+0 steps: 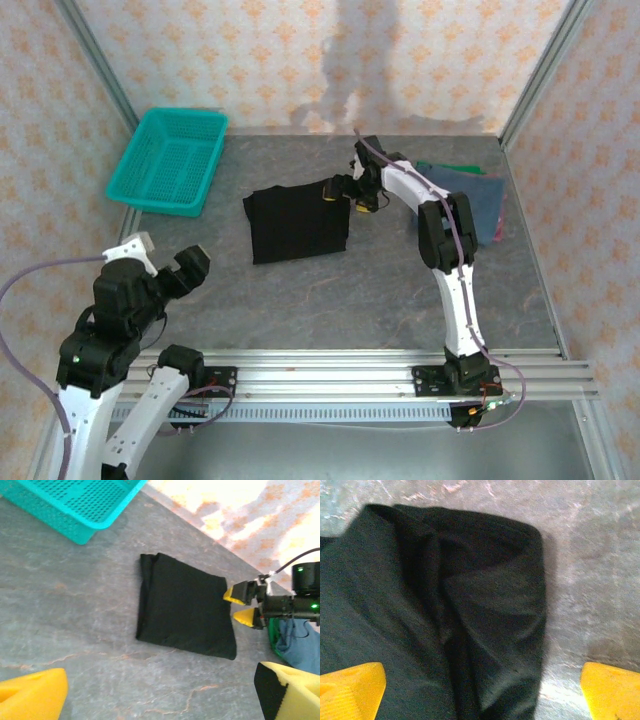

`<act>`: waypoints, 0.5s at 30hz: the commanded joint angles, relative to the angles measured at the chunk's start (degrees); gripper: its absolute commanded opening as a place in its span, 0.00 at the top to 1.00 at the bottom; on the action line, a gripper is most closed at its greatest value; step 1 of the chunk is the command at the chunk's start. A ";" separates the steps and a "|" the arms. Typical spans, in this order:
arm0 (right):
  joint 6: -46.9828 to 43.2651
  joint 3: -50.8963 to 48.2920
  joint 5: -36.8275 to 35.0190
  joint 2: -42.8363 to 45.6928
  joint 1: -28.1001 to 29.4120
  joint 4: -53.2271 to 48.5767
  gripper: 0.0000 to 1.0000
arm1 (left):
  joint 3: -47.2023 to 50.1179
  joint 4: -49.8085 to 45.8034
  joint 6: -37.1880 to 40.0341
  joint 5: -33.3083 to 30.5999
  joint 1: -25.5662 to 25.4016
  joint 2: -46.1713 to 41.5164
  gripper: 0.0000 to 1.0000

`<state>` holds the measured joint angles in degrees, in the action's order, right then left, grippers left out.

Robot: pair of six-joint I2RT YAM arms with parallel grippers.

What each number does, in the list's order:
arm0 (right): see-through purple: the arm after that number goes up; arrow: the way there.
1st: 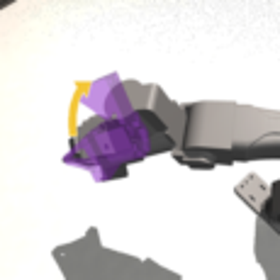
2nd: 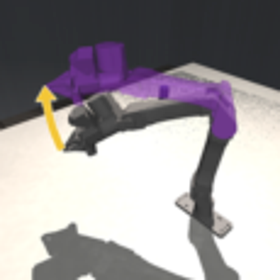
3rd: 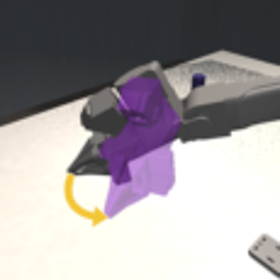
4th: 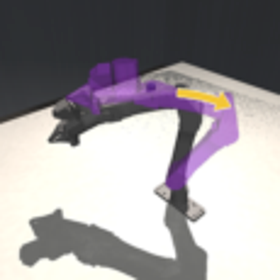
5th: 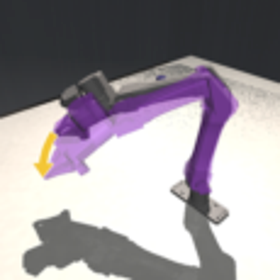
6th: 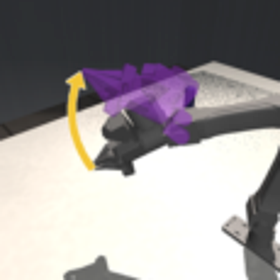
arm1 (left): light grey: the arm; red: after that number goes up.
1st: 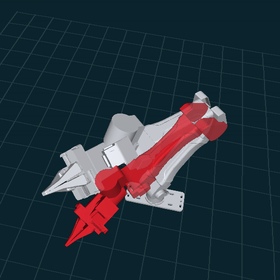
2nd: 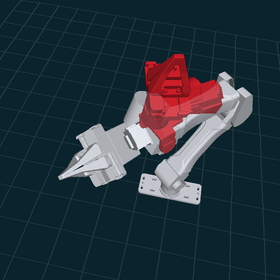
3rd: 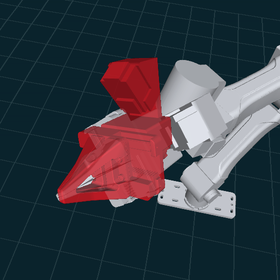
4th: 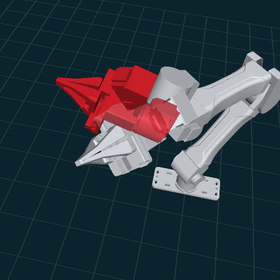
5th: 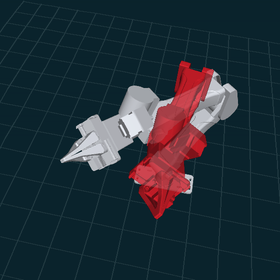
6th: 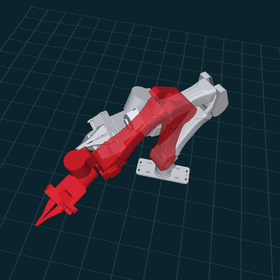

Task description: Fold and stack the t-shirts

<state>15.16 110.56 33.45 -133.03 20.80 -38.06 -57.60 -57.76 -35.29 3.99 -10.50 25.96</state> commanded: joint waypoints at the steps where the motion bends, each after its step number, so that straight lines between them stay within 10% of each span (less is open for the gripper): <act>1: 0.91 -0.32 1.95 -0.75 1.19 5.42 0.01 | 0.02 -6.16 -0.92 -3.98 -0.10 -1.32 0.03; 15: -5.90 14.55 -10.05 -9.26 2.47 -11.86 0.00 | 0.91 -7.29 -0.33 -5.83 -0.13 -0.58 0.03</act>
<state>12.67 122.23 30.41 -139.98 22.76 -43.29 -57.34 -63.64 -35.94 0.54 -10.50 24.93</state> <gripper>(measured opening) 0.999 0.966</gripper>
